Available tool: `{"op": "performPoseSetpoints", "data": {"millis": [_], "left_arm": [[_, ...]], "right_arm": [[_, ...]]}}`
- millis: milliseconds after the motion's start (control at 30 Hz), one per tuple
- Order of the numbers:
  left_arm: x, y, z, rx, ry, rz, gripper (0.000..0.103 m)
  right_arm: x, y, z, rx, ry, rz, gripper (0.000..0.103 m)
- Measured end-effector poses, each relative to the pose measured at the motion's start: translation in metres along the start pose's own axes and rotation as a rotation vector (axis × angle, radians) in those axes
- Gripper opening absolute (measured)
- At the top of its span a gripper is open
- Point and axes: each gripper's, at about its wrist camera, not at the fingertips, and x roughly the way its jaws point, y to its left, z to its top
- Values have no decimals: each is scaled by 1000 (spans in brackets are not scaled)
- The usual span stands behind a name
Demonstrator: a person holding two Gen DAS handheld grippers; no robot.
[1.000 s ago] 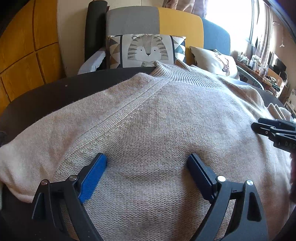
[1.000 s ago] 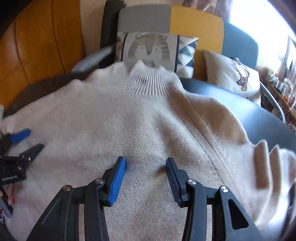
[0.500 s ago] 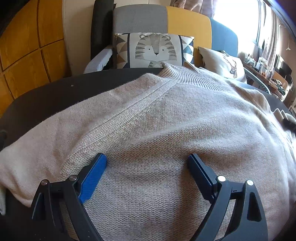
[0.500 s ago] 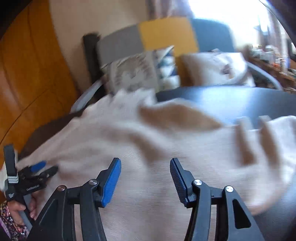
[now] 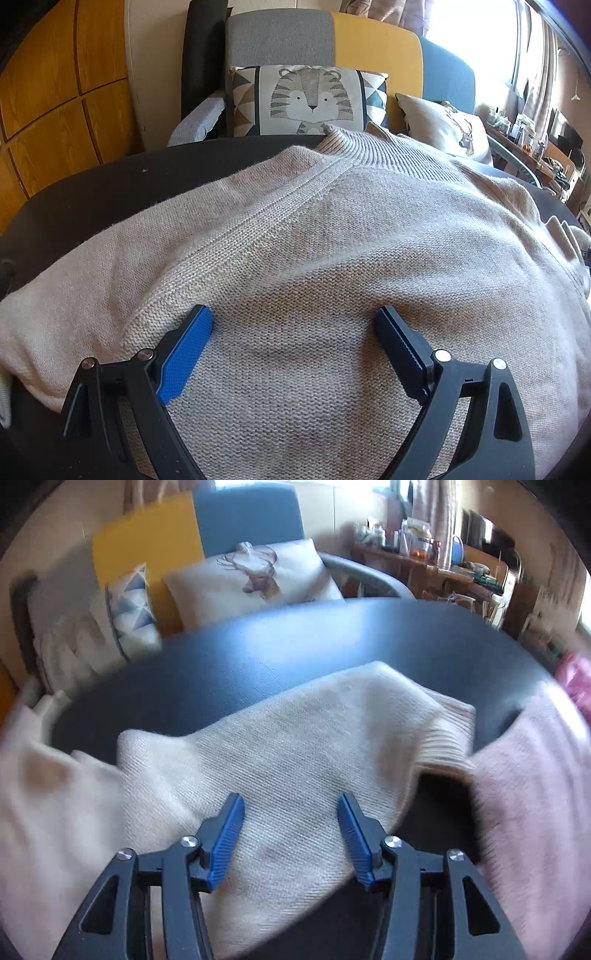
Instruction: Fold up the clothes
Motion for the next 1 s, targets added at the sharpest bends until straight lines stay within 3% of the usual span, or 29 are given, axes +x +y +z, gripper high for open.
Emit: {"op": "performPoseSetpoints", "data": {"millis": [33,200,300,367,500,667,733,833,933,1000], "left_arm": [[0,1,0,0,0,-1,92],[0,1,1,-1,-1,-4,92],[0,0,0,-2,-2,-5,92],[0,1,0,-3,-3,-6,92],[0,2,0,-5,-5,-6,92],[0,3,0,-4,-5,-7,92],[1,3,0,-4,-7,-7,92],[1,2,0,-4,-7,-6,92],[1,2,1,-5,-7,-6,93],[2,2,1,-5,-7,-6,93]], "right_arm": [[0,-5,-1,-12,-14,-45,53],[-8,-36,4,108,-4,1,54],[-34,-53,13,151,-116,51,55],[-37,-68,20,217,-119,46,57],[-12,-104,28,352,13,71,57],[0,-106,20,419,19,83,57],[-3,-100,19,407,31,33,57],[-29,-69,15,374,-51,-124,56],[-54,-22,7,287,-158,-49,56],[-64,31,-1,133,-191,23,57]]}}
